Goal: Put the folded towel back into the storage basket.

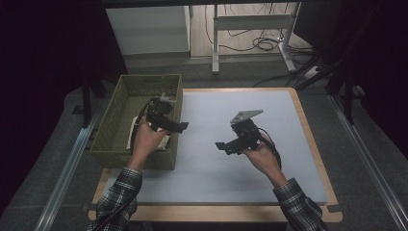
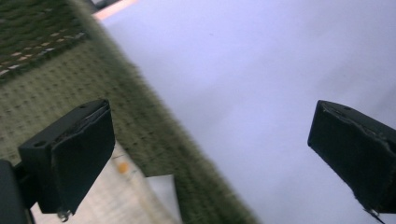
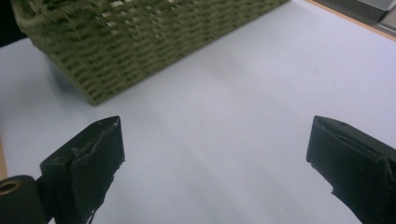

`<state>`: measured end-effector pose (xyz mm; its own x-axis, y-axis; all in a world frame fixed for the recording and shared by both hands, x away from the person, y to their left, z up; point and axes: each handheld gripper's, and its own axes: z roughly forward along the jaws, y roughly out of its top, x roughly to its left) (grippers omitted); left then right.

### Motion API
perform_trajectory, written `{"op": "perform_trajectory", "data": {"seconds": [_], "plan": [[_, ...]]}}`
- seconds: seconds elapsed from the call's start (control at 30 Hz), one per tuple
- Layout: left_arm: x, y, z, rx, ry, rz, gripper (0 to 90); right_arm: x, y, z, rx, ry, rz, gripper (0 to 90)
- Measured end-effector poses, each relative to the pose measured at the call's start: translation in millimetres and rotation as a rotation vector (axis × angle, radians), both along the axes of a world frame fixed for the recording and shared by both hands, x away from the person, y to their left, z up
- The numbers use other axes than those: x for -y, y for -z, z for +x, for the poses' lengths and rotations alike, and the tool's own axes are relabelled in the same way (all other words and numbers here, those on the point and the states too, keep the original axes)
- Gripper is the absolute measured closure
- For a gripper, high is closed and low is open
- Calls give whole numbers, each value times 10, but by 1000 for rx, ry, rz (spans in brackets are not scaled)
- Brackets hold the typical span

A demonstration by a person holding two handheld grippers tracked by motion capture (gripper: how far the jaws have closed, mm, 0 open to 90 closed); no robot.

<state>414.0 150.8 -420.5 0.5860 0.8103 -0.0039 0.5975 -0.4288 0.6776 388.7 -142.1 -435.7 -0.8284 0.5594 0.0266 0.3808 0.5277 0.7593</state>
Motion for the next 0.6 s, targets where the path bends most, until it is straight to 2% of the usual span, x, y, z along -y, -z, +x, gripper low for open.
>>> {"op": "perform_trajectory", "data": {"seconds": [0.4,0.6], "plan": [[498,44,-63,-35,48,11,9,573,103,-160,3,61,3,35],[730,52,-125,-27,81,1,8,789,181,-231,-5,91,7,35]]}}
